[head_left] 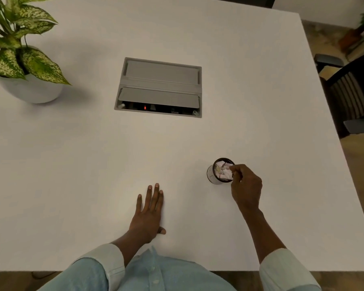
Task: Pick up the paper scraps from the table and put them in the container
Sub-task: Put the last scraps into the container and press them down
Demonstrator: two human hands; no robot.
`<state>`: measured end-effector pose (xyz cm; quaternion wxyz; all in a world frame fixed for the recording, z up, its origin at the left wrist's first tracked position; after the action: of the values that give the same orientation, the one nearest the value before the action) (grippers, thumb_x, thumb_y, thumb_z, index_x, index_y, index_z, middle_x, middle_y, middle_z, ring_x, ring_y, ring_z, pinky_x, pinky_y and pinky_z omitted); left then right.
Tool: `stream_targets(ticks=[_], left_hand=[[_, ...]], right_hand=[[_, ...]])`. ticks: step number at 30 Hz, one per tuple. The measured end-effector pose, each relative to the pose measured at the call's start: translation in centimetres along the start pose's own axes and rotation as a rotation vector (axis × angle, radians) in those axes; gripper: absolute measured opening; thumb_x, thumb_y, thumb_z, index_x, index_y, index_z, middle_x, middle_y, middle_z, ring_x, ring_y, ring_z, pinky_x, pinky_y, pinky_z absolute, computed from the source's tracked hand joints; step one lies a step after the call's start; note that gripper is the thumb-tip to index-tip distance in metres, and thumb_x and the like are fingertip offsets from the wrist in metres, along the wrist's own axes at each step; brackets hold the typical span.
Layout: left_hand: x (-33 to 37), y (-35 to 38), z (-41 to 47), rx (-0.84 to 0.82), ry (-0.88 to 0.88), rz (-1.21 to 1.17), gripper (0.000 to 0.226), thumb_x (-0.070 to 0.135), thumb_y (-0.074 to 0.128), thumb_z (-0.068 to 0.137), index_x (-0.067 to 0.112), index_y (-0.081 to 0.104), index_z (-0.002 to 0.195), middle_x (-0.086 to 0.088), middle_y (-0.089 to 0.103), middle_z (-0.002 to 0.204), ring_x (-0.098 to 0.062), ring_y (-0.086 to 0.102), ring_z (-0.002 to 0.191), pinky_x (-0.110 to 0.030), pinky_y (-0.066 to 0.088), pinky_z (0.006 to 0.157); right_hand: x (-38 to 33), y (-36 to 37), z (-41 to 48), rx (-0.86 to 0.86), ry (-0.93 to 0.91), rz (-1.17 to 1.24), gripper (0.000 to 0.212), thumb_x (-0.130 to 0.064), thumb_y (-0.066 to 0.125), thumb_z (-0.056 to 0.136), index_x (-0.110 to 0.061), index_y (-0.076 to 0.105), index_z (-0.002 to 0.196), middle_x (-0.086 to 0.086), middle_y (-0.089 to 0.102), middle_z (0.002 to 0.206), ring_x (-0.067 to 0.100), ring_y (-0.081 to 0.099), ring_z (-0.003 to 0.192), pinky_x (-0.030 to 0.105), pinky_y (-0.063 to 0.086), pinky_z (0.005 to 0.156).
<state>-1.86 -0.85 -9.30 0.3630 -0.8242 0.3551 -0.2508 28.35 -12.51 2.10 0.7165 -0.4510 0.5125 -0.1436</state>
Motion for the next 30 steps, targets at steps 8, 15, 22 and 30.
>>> stream_targets(ticks=[8, 15, 22, 30], left_hand=[[0.0, -0.5, -0.3, 0.004, 0.005, -0.029, 0.139, 0.070, 0.068, 0.080, 0.006, -0.030, 0.153, -0.014, -0.050, 0.156, -0.035, -0.044, 0.145, -0.060, -0.009, 0.125], [-0.8, -0.5, -0.8, 0.060, 0.030, -0.080, 0.138, 0.073, 0.070, 0.077, 0.013, -0.025, 0.158, -0.004, -0.044, 0.161, -0.026, -0.039, 0.149, -0.051, -0.009, 0.127], [-0.6, -0.6, -0.9, 0.070, 0.022, -0.074, 0.138, 0.072, 0.071, 0.076, 0.013, -0.024, 0.158, -0.006, -0.043, 0.162, -0.028, -0.038, 0.149, -0.053, -0.006, 0.128], [-0.6, -0.4, -0.7, 0.065, 0.017, -0.070, 0.138, 0.071, 0.070, 0.078, 0.012, -0.027, 0.157, -0.005, -0.048, 0.158, -0.025, -0.048, 0.144, -0.052, -0.014, 0.125]], right_hand=[[0.2, 3.7, -2.5, -0.382, -0.219, -0.346, 0.061, -0.055, 0.036, 0.102, -0.021, 0.035, 0.153, -0.003, 0.040, 0.160, 0.013, 0.028, 0.151, 0.047, 0.008, 0.124], [2.0, 5.5, -2.7, -0.480, -0.233, -0.539, 0.081, -0.073, 0.017, 0.097, -0.022, 0.021, 0.160, -0.001, 0.026, 0.167, 0.013, 0.017, 0.155, 0.053, -0.009, 0.124], [-0.3, 4.2, -2.1, -0.233, -0.277, -0.450, 0.054, -0.058, 0.029, 0.100, -0.020, 0.056, 0.127, -0.001, 0.064, 0.132, 0.020, 0.055, 0.129, 0.051, 0.019, 0.120], [0.7, 5.8, -2.9, -0.402, -0.246, -0.517, 0.078, -0.071, 0.018, 0.100, -0.019, 0.025, 0.158, -0.001, 0.028, 0.166, 0.013, 0.016, 0.156, 0.051, -0.007, 0.125]])
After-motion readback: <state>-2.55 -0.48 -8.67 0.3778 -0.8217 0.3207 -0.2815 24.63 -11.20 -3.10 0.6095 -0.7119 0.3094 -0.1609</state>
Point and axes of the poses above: each hand's wrist, its own z-axis towards the middle knuckle, its own y-axis out of the palm, x = y × z, the point moved 4 cm from there along z, towards the middle knuckle
